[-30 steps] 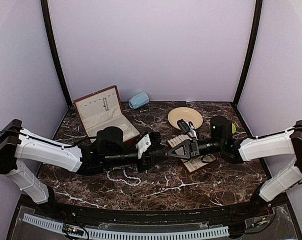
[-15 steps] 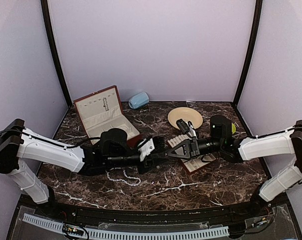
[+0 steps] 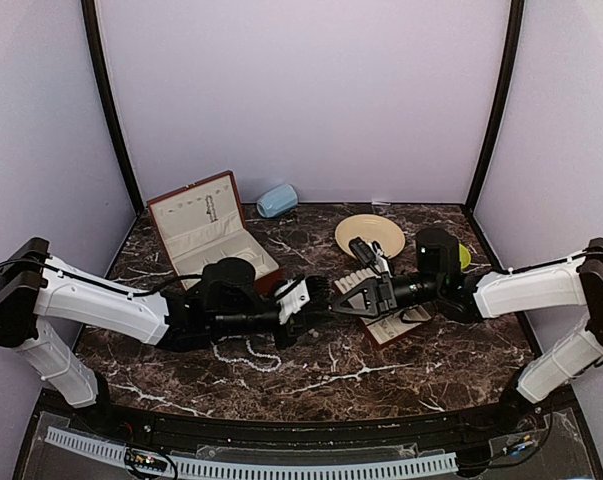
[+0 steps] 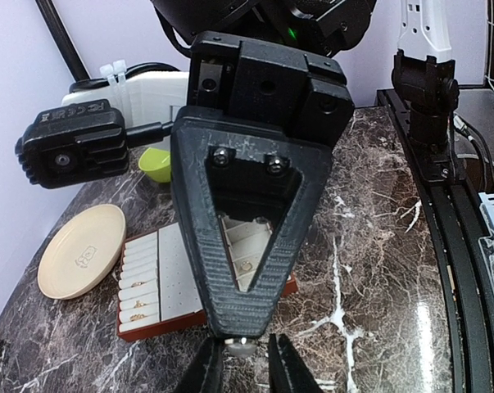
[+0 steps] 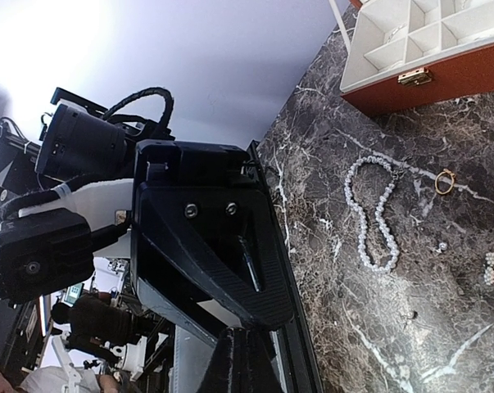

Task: Organize the mixed jewelry
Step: Adjust the earring, then place the earring at the center of the board.

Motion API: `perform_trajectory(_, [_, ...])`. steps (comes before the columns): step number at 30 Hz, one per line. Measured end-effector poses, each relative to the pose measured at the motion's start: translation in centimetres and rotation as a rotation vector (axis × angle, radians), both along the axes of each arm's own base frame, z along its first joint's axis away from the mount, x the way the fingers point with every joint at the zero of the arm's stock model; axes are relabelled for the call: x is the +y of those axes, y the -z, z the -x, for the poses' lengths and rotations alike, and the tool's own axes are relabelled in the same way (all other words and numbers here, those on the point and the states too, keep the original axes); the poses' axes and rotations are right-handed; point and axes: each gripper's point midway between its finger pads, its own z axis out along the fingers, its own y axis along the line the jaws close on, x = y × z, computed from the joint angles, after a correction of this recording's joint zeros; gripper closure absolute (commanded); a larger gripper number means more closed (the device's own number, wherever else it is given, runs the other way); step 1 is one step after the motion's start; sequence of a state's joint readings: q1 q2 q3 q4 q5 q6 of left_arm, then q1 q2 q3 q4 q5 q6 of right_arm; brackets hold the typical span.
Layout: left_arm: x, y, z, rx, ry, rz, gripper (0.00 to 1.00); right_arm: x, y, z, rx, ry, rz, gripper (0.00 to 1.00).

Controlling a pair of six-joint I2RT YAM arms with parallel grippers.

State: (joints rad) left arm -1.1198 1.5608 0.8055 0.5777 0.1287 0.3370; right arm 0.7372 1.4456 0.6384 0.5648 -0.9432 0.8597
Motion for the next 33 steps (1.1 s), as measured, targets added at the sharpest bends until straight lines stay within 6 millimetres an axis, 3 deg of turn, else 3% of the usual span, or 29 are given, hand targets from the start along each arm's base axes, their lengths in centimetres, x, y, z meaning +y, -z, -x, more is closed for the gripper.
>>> perform_trajectory(2, [0.0,0.1,-0.1,0.001,-0.003,-0.002,0.7,0.0,0.1,0.0,-0.004,0.0,0.006,1.0])
perform_trajectory(7, [0.2,0.1,-0.3,0.038,-0.033,0.018,0.4,-0.1,0.8,-0.8,-0.017,0.048,0.037,1.0])
perform_trajectory(9, [0.6,0.2,-0.3,0.068,-0.05,0.034,0.34,-0.1,0.6,-1.4,-0.034,0.09,0.041,1.0])
perform_trajectory(13, [2.3,1.4,-0.3,0.195,-0.104,0.057,0.31,-0.7,0.8,-3.2,-0.091,0.212,0.088,1.0])
perform_trajectory(17, [4.7,1.8,-1.6,0.362,-0.189,0.146,0.29,-1.7,2.8,-5.3,-0.128,0.325,0.239,1.0])
perform_trajectory(22, [6.9,1.6,-3.6,0.579,-0.274,0.309,0.28,-1.8,4.3,-5.3,-0.169,0.347,0.331,1.0])
perform_trajectory(29, [6.4,1.2,-4.2,0.749,-0.3,0.396,0.29,0.4,9.4,-5.9,-0.192,0.356,0.613,1.0])
perform_trajectory(33, [6.2,1.7,-4.5,0.79,-0.322,0.378,0.3,-0.4,13.2,-5.4,-0.176,0.357,0.787,1.0])
